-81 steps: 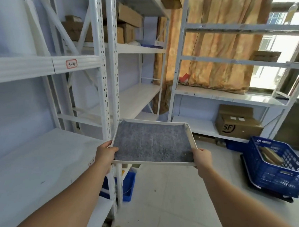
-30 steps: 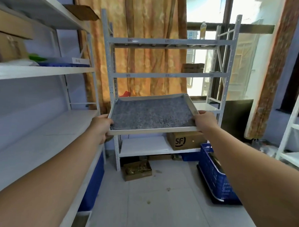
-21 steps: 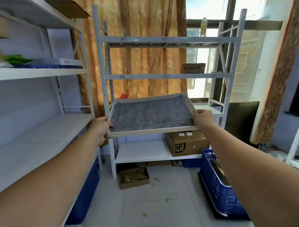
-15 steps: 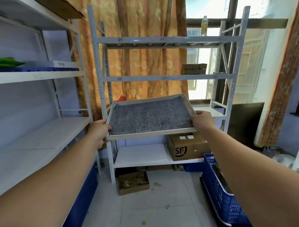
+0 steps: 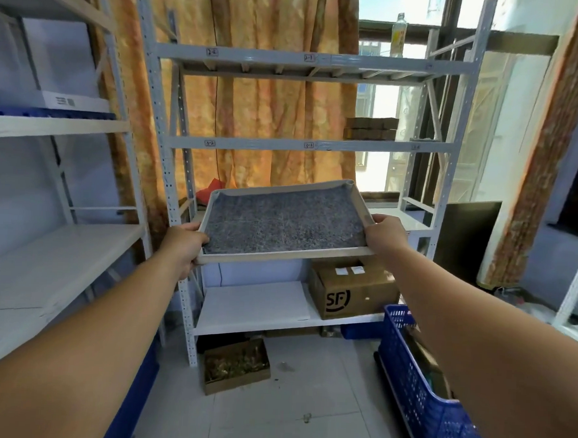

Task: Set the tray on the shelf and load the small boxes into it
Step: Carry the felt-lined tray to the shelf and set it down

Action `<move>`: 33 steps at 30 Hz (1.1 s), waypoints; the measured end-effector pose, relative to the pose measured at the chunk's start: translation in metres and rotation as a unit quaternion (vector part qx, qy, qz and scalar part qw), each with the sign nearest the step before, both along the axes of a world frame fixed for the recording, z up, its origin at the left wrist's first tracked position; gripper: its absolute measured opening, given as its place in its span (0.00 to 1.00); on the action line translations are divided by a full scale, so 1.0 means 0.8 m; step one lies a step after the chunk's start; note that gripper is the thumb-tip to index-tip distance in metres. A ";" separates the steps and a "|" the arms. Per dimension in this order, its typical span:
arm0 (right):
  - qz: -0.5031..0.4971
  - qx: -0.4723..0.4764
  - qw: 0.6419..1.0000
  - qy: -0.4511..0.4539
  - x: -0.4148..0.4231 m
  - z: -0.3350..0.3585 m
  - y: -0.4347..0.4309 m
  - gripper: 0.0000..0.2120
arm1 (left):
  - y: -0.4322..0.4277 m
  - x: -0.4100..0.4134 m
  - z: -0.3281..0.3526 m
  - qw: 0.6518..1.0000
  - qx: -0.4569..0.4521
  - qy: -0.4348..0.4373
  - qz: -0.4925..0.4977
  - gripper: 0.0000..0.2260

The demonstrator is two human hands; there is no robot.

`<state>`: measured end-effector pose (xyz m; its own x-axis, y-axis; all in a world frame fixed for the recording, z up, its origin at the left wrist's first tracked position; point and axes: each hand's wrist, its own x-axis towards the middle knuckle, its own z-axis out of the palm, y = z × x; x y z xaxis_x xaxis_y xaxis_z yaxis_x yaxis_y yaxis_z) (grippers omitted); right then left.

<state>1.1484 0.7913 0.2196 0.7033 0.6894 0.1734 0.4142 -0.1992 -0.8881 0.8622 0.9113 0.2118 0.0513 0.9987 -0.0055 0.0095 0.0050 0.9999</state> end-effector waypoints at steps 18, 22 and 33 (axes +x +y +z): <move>-0.034 -0.005 0.999 0.018 0.070 -0.018 0.221 0.15 | 0.205 0.070 0.012 0.999 -0.011 0.027 -0.023 0.18; -0.040 -0.007 0.999 0.027 0.102 -0.019 0.270 0.14 | 0.242 0.099 0.005 0.999 -0.023 0.021 -0.011 0.18; 0.013 0.031 0.997 0.073 0.227 -0.007 0.392 0.13 | 0.361 0.214 0.010 0.999 0.019 0.026 0.025 0.21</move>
<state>1.3301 1.1049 0.2141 0.7066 0.6986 0.1130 0.2844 -0.1340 -0.9493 1.0332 1.2000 0.2194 0.0020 0.9995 0.0303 0.0616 -0.0304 0.9976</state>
